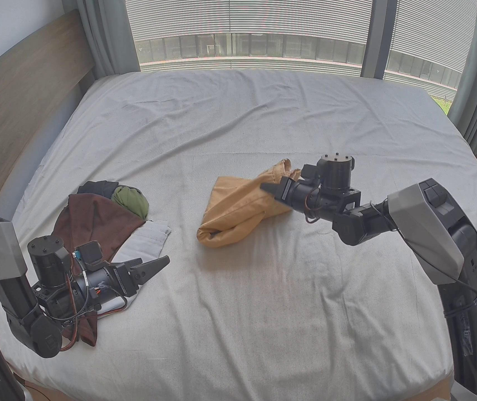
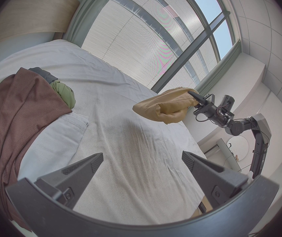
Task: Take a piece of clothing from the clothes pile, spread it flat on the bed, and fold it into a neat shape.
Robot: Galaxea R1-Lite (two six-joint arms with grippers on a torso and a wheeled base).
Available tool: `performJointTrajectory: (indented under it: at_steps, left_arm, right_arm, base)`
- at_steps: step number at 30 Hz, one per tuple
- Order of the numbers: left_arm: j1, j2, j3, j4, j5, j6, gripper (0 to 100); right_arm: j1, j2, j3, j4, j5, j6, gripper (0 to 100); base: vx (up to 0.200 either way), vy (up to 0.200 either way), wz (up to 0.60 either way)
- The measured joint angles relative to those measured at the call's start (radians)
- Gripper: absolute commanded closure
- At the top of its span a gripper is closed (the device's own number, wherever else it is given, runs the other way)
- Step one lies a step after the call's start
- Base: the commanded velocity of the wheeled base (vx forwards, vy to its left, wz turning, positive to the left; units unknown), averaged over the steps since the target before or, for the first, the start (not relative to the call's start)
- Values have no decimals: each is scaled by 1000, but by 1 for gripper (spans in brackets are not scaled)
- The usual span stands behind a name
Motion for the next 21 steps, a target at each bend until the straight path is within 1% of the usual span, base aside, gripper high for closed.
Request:
performJointTrajectory:
  at_steps: [7, 11, 14, 17, 18, 21]
  left_arm:
    - [0, 0, 0, 0, 0, 0, 0]
    - [0, 0, 0, 0, 0, 0, 0]
    - [0, -1, 0, 0, 1, 1, 0]
    - [0, -1, 0, 0, 1, 2, 0]
    - [0, -1, 0, 0, 1, 3, 0]
    - [0, -2, 0, 0, 2, 3, 0]
  right_arm:
    - [-10, -43, 231, -43, -5, -25, 100]
    - [-17, -70, 347, -116, -9, -38, 100]
    - [-17, -82, 407, -168, -10, -43, 100]
    - [-16, -88, 437, -183, -11, -45, 100]
    - [-15, -89, 442, -185, -11, -45, 0]
    - [-11, -91, 457, -193, -19, -45, 0]
  base:
    - [0, 0, 0]
    - [0, 0, 0]
    - [0, 0, 0]
    - [0, 0, 0]
    - [0, 0, 0]
    - [0, 0, 0]
